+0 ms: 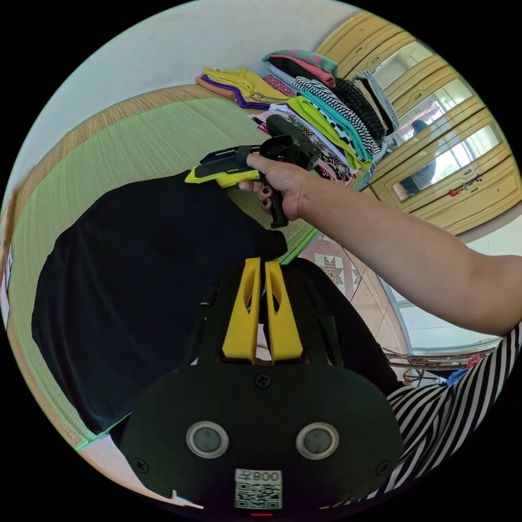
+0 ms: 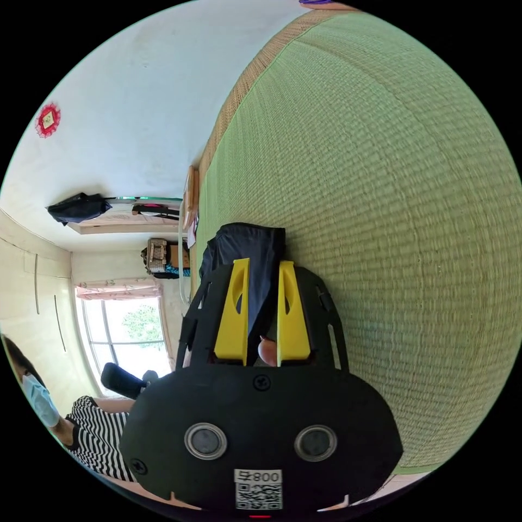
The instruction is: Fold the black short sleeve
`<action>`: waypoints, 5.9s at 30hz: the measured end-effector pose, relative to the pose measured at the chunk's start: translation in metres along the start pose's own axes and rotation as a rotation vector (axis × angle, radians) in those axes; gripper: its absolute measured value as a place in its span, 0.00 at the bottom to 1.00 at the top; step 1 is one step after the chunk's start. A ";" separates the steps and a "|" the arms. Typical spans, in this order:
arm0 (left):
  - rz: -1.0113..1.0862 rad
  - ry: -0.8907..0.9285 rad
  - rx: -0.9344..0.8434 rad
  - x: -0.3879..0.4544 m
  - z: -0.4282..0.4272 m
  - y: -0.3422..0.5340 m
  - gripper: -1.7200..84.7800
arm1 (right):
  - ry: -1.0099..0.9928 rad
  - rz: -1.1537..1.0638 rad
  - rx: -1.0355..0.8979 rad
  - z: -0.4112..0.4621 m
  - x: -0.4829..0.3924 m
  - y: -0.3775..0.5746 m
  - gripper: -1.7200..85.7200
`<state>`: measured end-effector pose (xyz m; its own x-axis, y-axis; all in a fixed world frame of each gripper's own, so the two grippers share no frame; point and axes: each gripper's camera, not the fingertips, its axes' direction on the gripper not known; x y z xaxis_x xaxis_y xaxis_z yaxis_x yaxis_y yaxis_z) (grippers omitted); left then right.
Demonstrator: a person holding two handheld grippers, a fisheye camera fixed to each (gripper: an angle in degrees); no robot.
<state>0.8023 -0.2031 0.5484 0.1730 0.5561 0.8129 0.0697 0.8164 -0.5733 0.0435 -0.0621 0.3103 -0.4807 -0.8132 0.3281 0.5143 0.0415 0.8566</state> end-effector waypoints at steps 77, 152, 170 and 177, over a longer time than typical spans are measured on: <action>-0.890 0.454 0.518 -0.348 0.809 0.497 0.03 | 0.340 -0.174 -0.251 0.110 -0.673 -0.051 0.06; -0.779 0.085 0.294 -0.358 0.859 0.419 0.02 | 0.641 -0.474 -0.139 -0.002 -0.727 -0.040 0.02; -0.746 0.045 0.253 -0.373 0.773 0.419 0.02 | 0.575 -0.366 -0.074 -0.050 -0.644 -0.033 0.02; -0.740 0.024 0.237 -0.374 0.742 0.422 0.02 | 0.566 -0.233 -0.161 -0.034 -0.587 -0.041 0.02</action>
<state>0.0382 0.0494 0.0785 0.1851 -0.1480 0.9715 -0.0364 0.9869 0.1573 0.3287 0.3939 0.0695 -0.1656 -0.9733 -0.1590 0.5631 -0.2257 0.7950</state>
